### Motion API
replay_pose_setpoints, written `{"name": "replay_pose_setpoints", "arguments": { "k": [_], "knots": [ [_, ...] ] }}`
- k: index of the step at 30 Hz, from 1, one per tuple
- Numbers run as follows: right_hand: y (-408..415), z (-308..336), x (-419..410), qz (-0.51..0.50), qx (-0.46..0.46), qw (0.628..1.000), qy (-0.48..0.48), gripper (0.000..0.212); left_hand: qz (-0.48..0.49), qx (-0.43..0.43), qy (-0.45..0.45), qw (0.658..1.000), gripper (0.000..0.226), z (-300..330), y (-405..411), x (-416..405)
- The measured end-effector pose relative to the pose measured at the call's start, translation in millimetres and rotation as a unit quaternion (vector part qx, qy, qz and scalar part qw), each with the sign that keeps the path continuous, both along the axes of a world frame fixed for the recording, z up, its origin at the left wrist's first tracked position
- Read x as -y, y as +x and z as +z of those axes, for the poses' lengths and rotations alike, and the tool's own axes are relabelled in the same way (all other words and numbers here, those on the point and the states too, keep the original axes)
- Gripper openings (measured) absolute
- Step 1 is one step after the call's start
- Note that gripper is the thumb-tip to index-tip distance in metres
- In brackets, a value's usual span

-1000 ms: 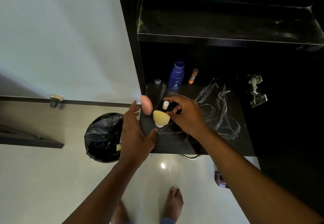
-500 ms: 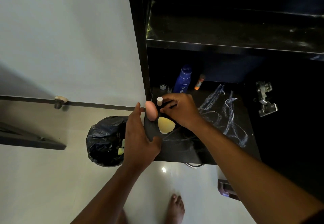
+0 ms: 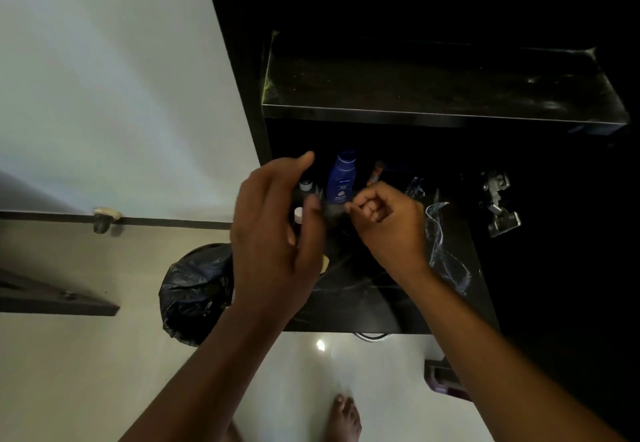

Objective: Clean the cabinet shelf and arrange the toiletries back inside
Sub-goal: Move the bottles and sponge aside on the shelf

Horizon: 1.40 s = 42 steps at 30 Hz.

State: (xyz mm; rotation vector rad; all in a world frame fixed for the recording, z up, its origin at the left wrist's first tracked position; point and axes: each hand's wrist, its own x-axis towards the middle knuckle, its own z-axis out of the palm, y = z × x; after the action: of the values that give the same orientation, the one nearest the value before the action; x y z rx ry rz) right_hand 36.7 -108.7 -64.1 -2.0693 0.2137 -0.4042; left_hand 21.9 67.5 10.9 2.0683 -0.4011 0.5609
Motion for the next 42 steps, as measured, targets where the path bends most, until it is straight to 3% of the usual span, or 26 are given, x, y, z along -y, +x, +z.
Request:
{"name": "replay_pose_setpoints", "arguments": {
  "k": [4,7,10,17,22,29,37,42],
  "knots": [
    [5.7,3.9,9.9,-0.090,-0.006,0.995,-0.052,0.021,-0.037,-0.053,0.120,0.991,0.045,8.9,25.8,30.4],
    [19.4,-3.8,19.1,-0.152,-0.026,0.984,-0.094,0.030,-0.030,-0.088,0.181,0.979,0.030,6.8,43.7,47.1],
    [38.1,-13.4,26.1,-0.152,-0.047,0.983,-0.095,0.042,-0.014,-0.130,0.204,0.970,0.024,3.4,57.0,54.7],
    [56.3,-23.3,35.8,-0.124,-0.130,0.978,-0.102,0.022,-0.033,-0.175,0.253,0.951,0.032,-9.2,75.0,59.9],
    [54.7,-25.8,39.3,-0.115,-0.128,0.980,-0.097,0.016,-0.039,-0.159,0.245,0.956,0.029,-9.2,78.4,54.5],
    [29.6,-16.5,38.5,-0.083,-0.074,0.993,-0.032,0.011,-0.085,-0.134,0.205,0.966,0.042,4.1,68.9,45.7],
    [-25.4,-15.7,34.5,-0.065,-0.059,0.994,0.069,0.023,-0.181,-0.136,0.189,0.956,0.049,20.2,26.6,28.2],
    [-47.6,-17.8,30.8,-0.001,-0.064,0.997,0.044,0.027,-0.231,-0.122,0.187,0.947,0.044,27.8,-6.8,10.2]
  ]
}}
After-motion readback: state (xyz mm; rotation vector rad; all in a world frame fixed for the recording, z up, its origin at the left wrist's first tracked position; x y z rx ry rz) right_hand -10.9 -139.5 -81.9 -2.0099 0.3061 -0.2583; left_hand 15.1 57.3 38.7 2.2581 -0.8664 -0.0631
